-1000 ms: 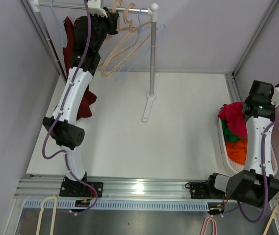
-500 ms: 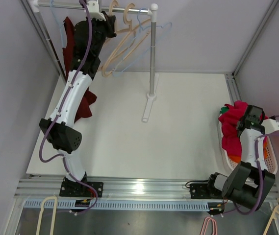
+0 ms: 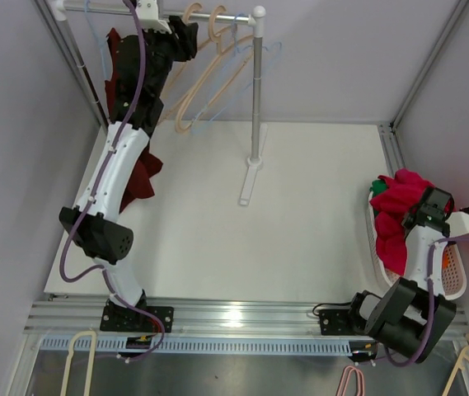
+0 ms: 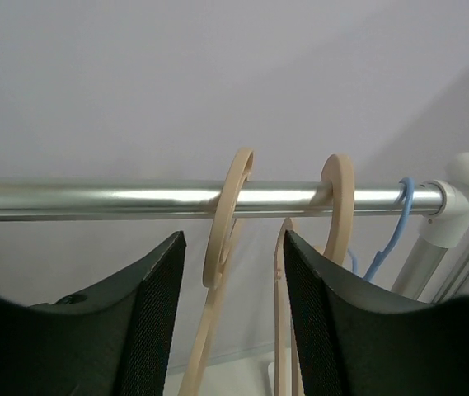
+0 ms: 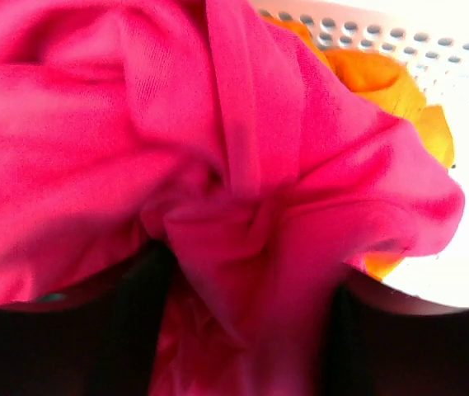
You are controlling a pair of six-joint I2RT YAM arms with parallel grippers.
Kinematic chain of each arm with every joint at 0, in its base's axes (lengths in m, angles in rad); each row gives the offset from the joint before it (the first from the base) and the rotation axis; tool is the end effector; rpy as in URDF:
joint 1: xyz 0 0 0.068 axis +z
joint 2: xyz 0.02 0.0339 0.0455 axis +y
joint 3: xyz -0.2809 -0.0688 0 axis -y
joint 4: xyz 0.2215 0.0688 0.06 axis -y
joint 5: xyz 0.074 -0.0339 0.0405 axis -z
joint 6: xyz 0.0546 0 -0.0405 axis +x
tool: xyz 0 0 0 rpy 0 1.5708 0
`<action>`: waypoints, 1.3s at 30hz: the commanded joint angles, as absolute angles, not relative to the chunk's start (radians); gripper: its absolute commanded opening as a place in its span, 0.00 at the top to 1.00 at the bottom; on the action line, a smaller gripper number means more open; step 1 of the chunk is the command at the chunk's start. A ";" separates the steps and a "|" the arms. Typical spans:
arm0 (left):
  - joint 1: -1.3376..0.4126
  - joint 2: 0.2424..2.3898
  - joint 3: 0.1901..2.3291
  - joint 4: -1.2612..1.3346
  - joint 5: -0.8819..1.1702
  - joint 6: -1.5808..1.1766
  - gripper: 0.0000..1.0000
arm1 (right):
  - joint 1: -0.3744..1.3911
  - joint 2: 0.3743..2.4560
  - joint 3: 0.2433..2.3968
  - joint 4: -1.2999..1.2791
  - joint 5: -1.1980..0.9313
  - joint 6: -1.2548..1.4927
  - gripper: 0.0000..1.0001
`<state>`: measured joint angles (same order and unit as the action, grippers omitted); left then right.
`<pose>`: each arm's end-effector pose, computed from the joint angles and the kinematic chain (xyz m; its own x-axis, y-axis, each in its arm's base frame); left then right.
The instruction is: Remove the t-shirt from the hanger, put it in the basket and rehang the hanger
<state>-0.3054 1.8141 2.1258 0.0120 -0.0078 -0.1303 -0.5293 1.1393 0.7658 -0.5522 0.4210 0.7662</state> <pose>0.3835 -0.1205 0.5521 0.2626 -0.2190 -0.9397 0.3305 0.9354 -0.1256 0.1658 -0.1228 0.2447 -0.0303 0.7509 -0.6597 0.9631 0.1985 0.1816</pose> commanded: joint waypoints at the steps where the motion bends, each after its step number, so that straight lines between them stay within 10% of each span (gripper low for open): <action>1: -0.308 1.767 2.200 0.017 0.025 -0.127 0.44 | -0.482 1.051 0.853 -0.561 0.513 0.741 0.33; 23: -0.310 1.585 2.273 -0.123 -0.043 -0.107 0.24 | -0.281 1.048 1.261 -0.739 0.710 0.701 0.15; 39: -0.226 1.601 2.246 -0.287 -0.428 -0.027 0.21 | 0.106 1.152 1.575 -0.753 0.328 0.437 0.09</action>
